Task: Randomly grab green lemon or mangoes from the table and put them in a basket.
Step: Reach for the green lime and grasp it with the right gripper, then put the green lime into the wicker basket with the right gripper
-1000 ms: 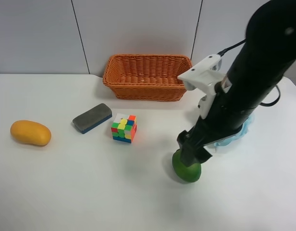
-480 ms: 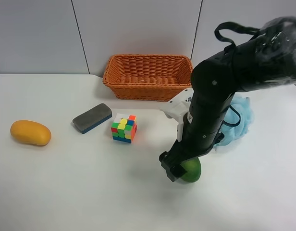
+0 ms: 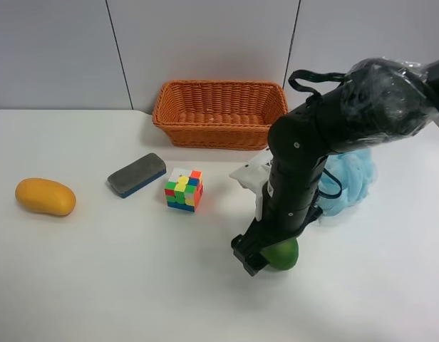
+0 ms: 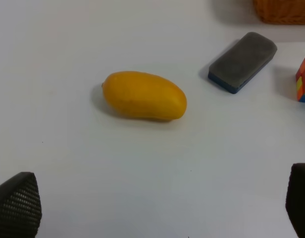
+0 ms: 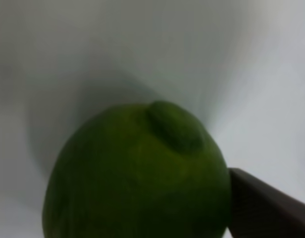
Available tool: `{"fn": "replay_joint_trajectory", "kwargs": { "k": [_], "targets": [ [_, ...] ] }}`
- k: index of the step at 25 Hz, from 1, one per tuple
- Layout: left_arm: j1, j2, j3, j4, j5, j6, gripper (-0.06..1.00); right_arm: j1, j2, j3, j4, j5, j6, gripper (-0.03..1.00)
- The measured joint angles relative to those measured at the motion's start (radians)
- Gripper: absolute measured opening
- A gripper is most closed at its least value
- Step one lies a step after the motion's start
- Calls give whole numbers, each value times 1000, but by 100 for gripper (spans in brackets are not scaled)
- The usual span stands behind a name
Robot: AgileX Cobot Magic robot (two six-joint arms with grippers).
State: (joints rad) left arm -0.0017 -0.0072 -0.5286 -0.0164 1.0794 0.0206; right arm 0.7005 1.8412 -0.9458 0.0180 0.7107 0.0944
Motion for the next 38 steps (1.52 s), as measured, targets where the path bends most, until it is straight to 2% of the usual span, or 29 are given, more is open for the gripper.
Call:
{"fn": "replay_joint_trajectory", "kwargs": {
  "k": [14, 16, 20, 32, 38],
  "targets": [
    [0, 0, 0, 0, 0, 0, 99, 0, 12, 0, -34, -25, 85, 99],
    [0, 0, 0, 0, 0, 0, 99, 0, 12, 0, -34, -24, 86, 94],
    [0, 0, 0, 0, 0, 0, 99, 0, 12, 0, -34, -22, 87, 66],
    [0, 0, 0, 0, 0, 0, 99, 0, 12, 0, -34, -18, 87, 65],
    [0, 0, 0, 0, 0, 0, 99, 0, -55, -28, -33, 68, 87, 65]
  ]
}}
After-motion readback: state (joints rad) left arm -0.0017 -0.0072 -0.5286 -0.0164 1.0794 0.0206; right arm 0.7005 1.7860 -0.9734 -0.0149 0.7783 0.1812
